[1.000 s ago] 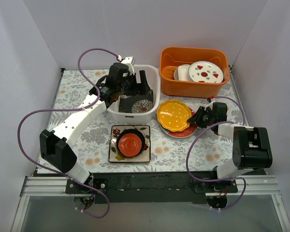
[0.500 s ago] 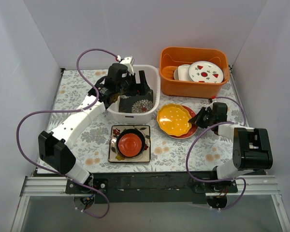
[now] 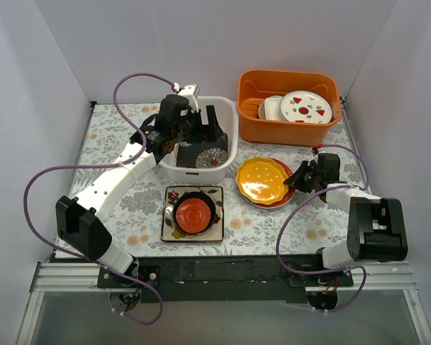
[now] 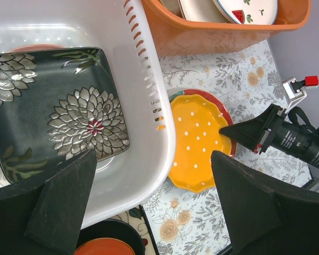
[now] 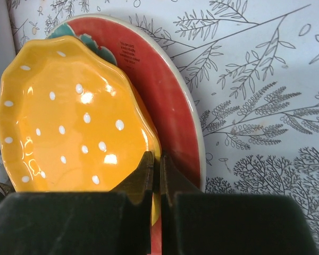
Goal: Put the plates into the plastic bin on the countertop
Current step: Pick up the plate at the center of the board.
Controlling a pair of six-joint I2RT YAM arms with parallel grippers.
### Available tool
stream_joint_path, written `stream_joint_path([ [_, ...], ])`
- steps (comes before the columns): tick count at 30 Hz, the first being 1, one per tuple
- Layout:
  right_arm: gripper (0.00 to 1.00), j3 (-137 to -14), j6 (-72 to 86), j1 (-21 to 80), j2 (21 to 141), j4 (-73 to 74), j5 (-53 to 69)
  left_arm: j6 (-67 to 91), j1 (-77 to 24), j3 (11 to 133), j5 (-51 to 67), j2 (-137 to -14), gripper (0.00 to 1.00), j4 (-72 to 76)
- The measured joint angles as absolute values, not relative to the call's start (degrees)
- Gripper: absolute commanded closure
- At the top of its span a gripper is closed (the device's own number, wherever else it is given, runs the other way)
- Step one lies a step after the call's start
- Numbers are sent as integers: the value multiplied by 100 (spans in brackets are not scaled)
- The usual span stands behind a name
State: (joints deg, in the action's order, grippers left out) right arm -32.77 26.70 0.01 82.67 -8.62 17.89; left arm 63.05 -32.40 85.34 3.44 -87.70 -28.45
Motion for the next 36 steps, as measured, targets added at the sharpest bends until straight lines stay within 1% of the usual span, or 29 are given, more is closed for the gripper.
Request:
stream_joint_path([
  [11,99,-3277,2508,-3,7854,-351,1658,6311,-3240,8466,467,-8726,11,-2814],
  [14,99,-3277,2486,-3,7760,-259,1653,6324,-3240,8425,523,-8722,8,-2777],
  [31,99,-3293,2279,-3,6899,454,1660,6348,-3240,8296,803,-8720,2,-2628],
  [36,99,-3334,2228,-1,6731,657,1662,6353,-3240,8283,819,-8696,2,-2585],
])
